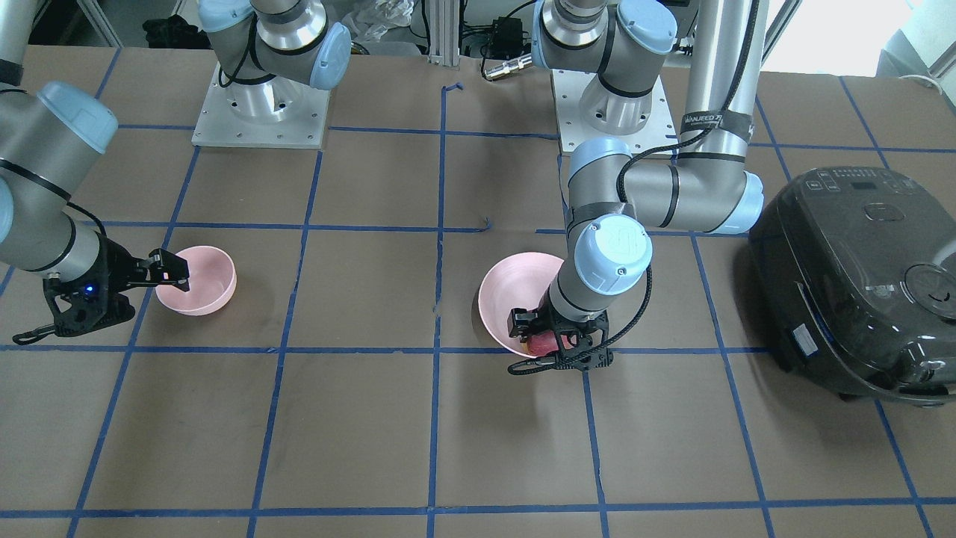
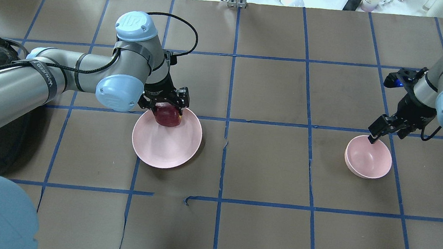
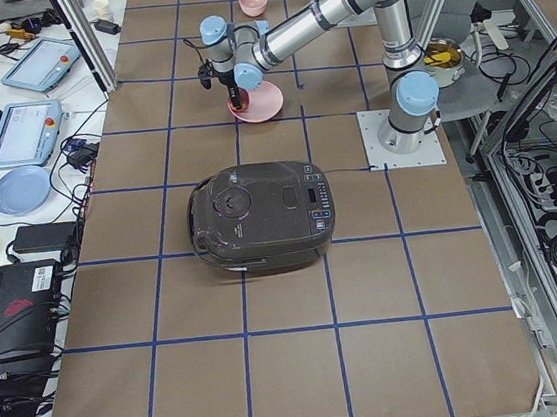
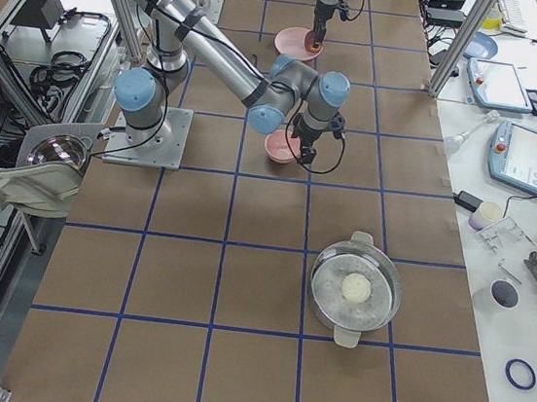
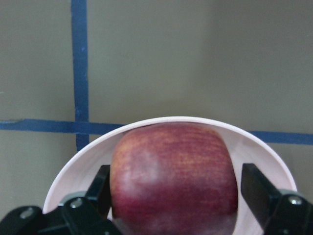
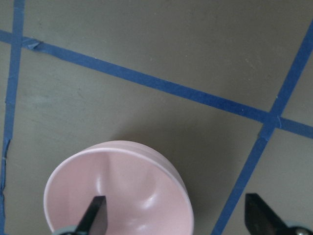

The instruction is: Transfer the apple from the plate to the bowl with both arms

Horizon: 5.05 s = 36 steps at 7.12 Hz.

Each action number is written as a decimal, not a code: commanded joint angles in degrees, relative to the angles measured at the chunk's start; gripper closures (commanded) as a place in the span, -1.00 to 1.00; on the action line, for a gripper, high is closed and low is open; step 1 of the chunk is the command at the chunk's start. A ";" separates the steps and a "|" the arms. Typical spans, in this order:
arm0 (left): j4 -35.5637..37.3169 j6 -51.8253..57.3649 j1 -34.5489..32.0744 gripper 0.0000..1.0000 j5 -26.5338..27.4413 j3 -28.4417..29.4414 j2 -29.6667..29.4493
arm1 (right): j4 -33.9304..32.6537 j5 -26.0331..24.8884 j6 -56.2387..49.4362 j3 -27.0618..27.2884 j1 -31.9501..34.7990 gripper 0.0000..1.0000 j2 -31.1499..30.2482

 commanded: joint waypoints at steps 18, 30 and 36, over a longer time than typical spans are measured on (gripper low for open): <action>-12.14 0.76 3.78 0.98 2.26 4.54 6.94 | -0.39 4.94 21.83 0.22 16.39 1.00 -3.00; -12.14 3.14 4.93 0.98 2.18 4.45 8.08 | -13.62 6.18 33.82 4.46 23.37 -1.00 -1.59; -0.42 -22.13 -7.09 1.00 -15.04 9.64 4.76 | 15.40 0.11 33.73 -13.75 20.38 -1.00 -8.17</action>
